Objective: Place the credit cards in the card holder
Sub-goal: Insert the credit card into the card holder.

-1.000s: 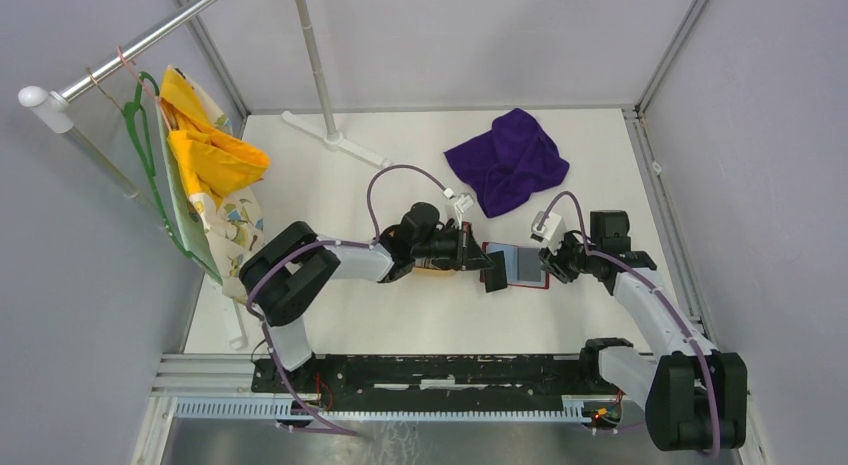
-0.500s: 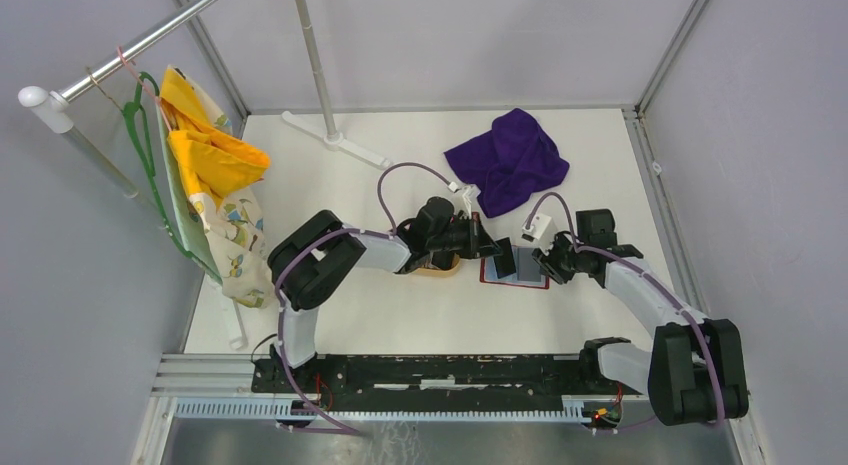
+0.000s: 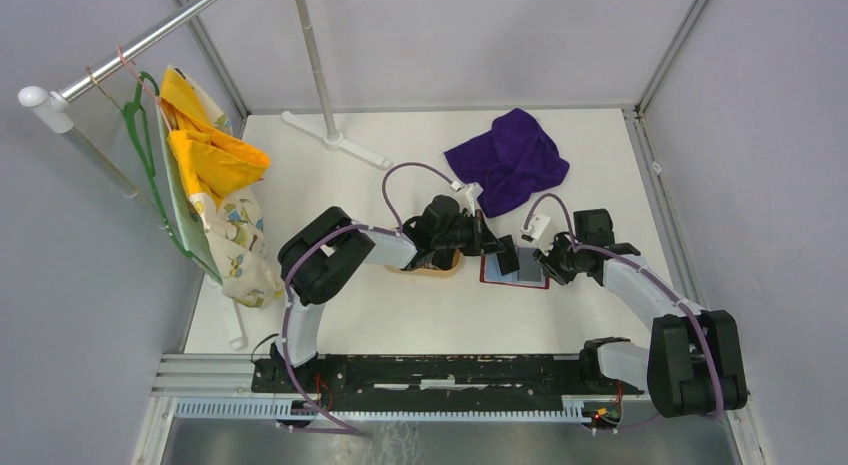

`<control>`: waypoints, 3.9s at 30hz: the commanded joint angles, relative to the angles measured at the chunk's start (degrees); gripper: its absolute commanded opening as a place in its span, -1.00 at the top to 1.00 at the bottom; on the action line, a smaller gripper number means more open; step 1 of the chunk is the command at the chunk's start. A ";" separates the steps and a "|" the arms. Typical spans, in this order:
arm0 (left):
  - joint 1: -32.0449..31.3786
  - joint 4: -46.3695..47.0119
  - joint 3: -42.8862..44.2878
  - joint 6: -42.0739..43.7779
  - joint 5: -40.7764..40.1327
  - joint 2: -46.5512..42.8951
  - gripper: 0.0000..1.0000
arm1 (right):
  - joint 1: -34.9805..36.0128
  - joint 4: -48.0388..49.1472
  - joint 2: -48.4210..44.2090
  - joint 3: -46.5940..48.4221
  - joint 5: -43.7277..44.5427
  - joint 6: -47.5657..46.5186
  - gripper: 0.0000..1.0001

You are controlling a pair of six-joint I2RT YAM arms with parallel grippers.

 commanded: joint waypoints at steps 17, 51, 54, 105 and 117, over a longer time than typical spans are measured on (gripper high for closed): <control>-0.07 -1.03 -0.27 -0.66 -1.70 -2.00 0.96 | 0.49 1.56 0.73 0.11 1.48 0.74 0.34; 0.28 -0.04 -1.49 -1.52 -0.20 -1.20 0.96 | 0.85 1.50 1.06 0.02 1.74 0.74 0.34; 0.26 1.44 -1.88 -2.17 0.41 -1.48 0.96 | 0.84 1.36 0.97 0.27 1.70 0.82 0.34; 2.37 7.23 -0.55 -6.32 5.70 3.26 0.96 | 2.08 -0.54 2.96 1.60 -1.57 0.74 0.41; 2.27 2.99 -0.10 -4.37 4.24 2.86 0.96 | 2.06 -0.58 2.80 1.60 -1.76 0.71 0.41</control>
